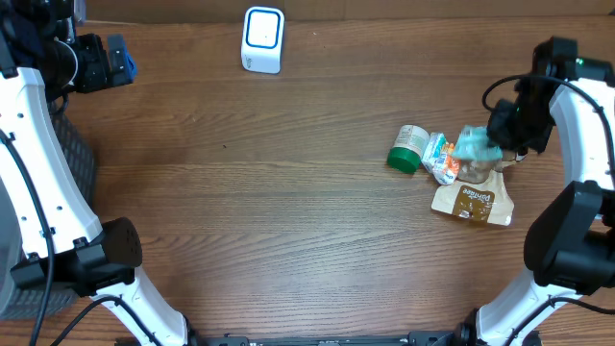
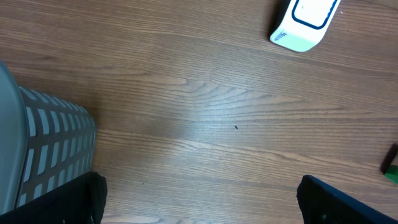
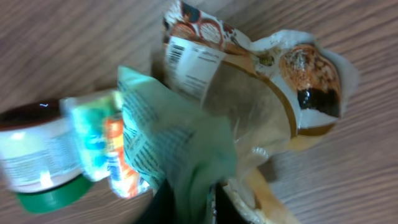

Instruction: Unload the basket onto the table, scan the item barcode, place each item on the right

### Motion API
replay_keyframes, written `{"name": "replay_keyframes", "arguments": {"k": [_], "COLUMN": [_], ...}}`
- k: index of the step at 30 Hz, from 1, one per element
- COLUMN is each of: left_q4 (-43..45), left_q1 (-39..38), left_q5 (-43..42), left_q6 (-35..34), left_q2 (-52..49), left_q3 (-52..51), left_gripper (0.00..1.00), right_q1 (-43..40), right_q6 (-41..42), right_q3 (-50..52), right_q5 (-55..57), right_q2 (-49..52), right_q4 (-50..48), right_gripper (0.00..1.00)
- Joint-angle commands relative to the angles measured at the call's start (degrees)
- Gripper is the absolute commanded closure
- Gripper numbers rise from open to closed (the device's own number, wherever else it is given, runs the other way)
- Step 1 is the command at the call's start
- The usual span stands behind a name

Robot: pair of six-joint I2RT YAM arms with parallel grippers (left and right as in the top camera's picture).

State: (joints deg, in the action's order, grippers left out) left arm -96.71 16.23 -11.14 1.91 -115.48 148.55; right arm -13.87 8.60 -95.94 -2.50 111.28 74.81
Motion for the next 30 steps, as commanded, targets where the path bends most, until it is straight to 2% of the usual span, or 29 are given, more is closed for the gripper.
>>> {"name": "replay_keyframes", "arguments": {"k": [1, 3, 9, 13, 15, 18, 19, 23, 30], "left_q4": [-0.09, -0.09, -0.09, -0.09, -0.09, -0.09, -0.09, -0.09, -0.09], "left_q1": [-0.17, -0.17, -0.17, -0.17, -0.17, -0.17, -0.17, -0.17, -0.17], "left_q5": [-0.04, -0.04, -0.04, -0.07, -0.07, -0.04, -0.04, -0.07, -0.04], "left_q6": [0.70, 0.70, 0.70, 0.70, 0.70, 0.70, 0.70, 0.70, 0.70], "left_q2": [0.74, 0.74, 0.74, 0.74, 0.74, 0.74, 0.74, 0.74, 0.74], "left_q3": [0.81, 0.81, 0.81, 0.81, 0.81, 0.81, 0.81, 0.81, 0.81], "left_gripper": [0.01, 0.01, 0.00, 0.00, 0.00, 0.00, 0.00, 0.00, 0.00], "right_q1": [0.20, 0.31, 1.01, 3.37, 4.31, 4.09, 3.85, 4.66, 13.44], "right_q6": [1.88, 1.86, -0.02, -1.57, -1.55, -1.36, -1.33, -1.38, -1.29], "right_q3": [1.05, 0.92, -0.57, -0.57, -0.57, -0.57, -0.57, -0.57, -0.57], "right_q5": [-1.03, -2.78, -11.43, -10.75, -8.39, -7.65, -7.65, -7.85, -7.82], "right_q2": [-0.79, -0.96, -3.98, -9.60, -14.88, -19.45, -21.03, -26.08, -33.44], "right_q4": [-0.81, -0.76, 1.75, 3.56, 4.35, 5.20, 5.68, 8.50, 10.56], "right_gripper": [0.47, 0.43, 0.44, 0.43, 0.38, 0.22, 0.21, 0.18, 0.18]}}
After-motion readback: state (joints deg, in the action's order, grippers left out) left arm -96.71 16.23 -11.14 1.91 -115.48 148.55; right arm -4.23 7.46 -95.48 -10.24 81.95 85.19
